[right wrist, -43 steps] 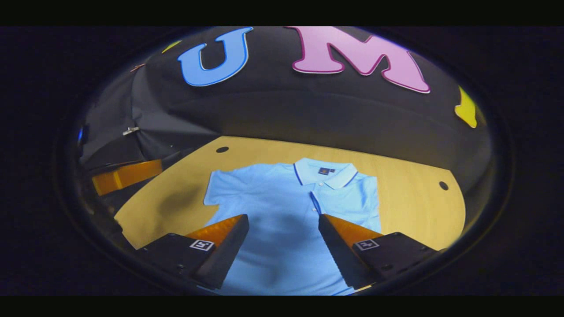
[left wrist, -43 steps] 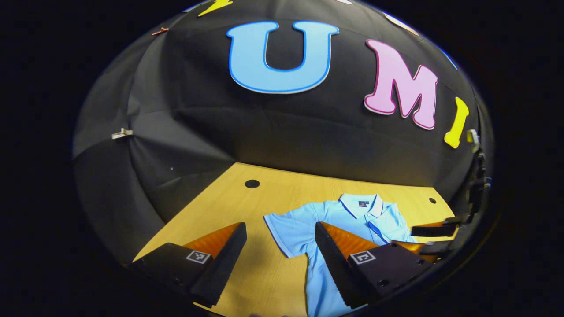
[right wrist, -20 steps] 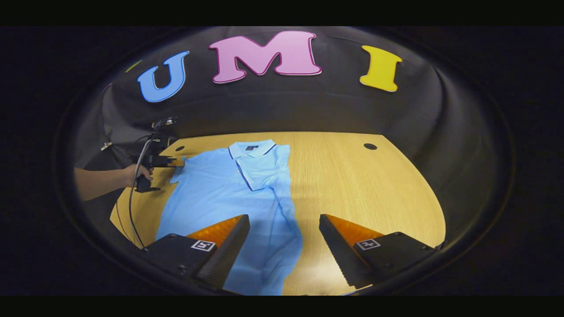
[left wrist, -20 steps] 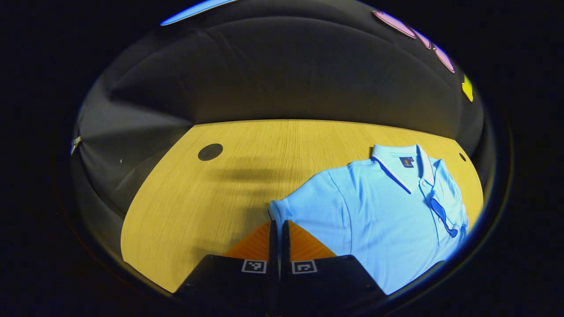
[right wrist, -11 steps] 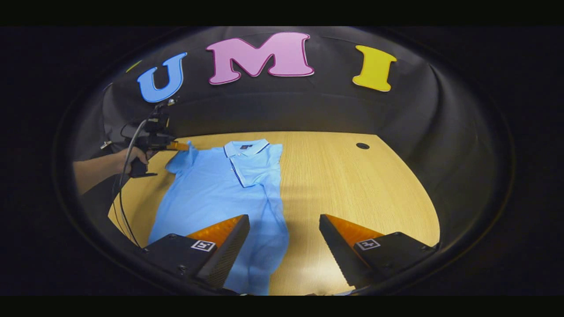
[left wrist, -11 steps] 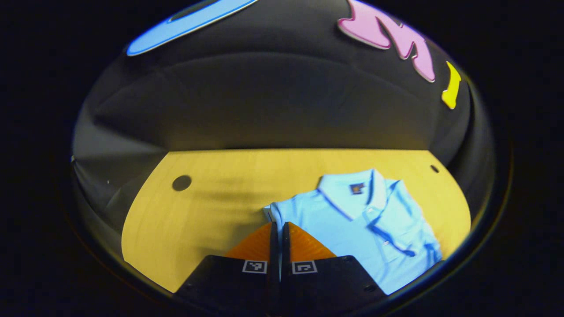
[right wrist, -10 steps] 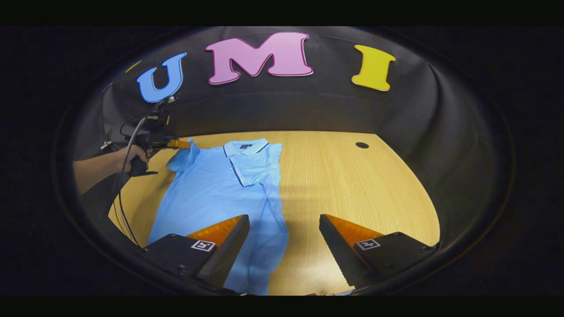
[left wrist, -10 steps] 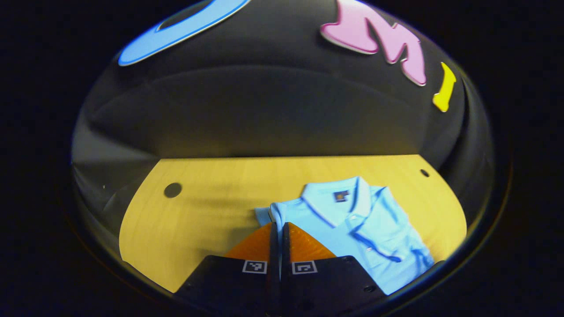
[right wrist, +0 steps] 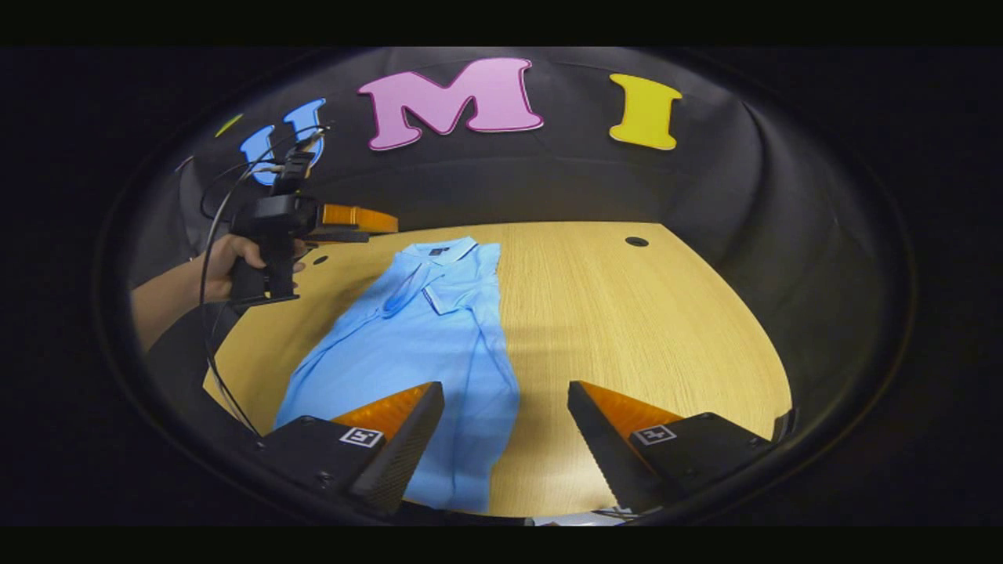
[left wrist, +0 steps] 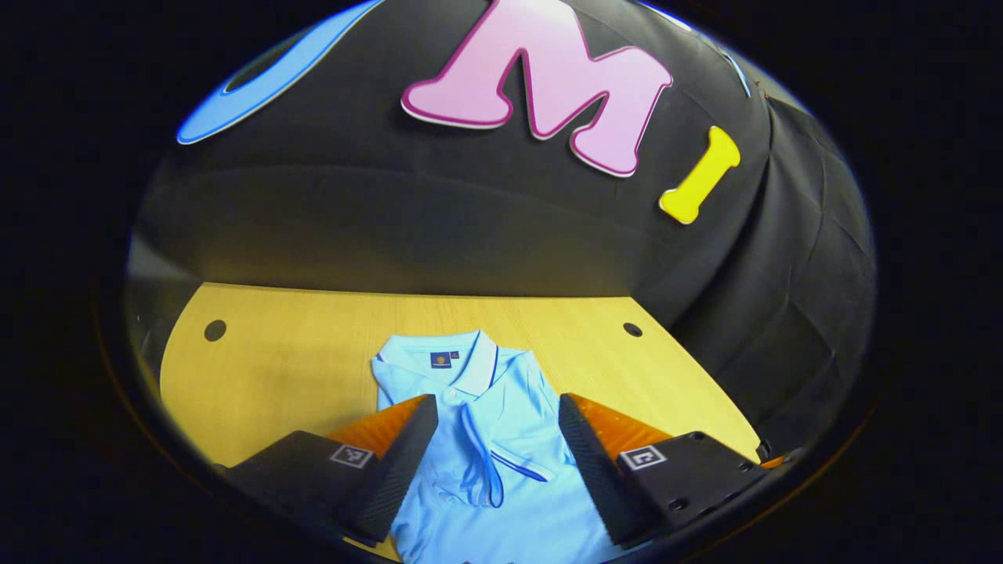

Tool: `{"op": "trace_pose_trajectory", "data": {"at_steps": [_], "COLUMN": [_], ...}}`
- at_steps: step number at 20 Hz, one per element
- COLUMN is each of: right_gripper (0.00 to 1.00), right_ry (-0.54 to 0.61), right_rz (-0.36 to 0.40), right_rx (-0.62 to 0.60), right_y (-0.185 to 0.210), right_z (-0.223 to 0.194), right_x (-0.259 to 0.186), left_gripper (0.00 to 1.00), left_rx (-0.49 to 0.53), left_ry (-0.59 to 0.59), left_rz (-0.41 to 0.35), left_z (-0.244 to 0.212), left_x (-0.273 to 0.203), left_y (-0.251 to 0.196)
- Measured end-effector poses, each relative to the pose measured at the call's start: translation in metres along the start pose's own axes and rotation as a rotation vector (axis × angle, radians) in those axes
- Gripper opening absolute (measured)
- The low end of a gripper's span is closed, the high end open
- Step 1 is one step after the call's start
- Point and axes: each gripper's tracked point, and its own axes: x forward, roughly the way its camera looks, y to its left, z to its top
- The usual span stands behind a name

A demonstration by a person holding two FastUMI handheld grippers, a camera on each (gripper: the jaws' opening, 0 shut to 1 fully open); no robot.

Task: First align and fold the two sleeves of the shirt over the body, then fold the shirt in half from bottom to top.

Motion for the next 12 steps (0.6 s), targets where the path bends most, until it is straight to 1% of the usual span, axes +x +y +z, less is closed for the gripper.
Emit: {"op": "trace_pose_trajectory", "data": {"at_steps": [1, 2, 4, 5, 7, 10, 12], "right_gripper": [0.99, 0.99, 1.00, 0.98, 0.99, 0.99, 0.99], "right_ry": [0.012, 0.030, 0.067, 0.085, 0.137, 0.219, 0.258], "right_rz": [0.009, 0.020, 0.026, 0.025, 0.030, 0.023, 0.023], "right_rx": [0.011, 0.017, 0.024, 0.030, 0.053, 0.061, 0.065], "right_y": [0.005, 0.011, 0.020, 0.025, 0.036, 0.044, 0.048], "right_z": [-0.006, -0.015, -0.034, -0.045, -0.070, -0.109, -0.127], "right_x": [-0.004, -0.008, -0.017, -0.021, -0.028, -0.033, -0.034], "left_gripper": [0.99, 0.97, 0.97, 0.97, 0.97, 0.97, 0.97], "left_rx": [-0.001, 0.004, 0.031, 0.049, 0.074, 0.058, 0.054], "left_ry": [-0.012, -0.014, 0.004, 0.024, 0.076, 0.193, 0.262], "left_rz": [0.018, 0.033, 0.076, 0.098, 0.147, 0.180, 0.210], "left_z": [-0.004, -0.013, -0.046, -0.069, -0.125, -0.220, -0.268], "left_x": [-0.019, -0.042, -0.093, -0.120, -0.167, -0.214, -0.233], "left_y": [0.006, 0.011, 0.020, 0.024, 0.030, 0.029, 0.031]}}
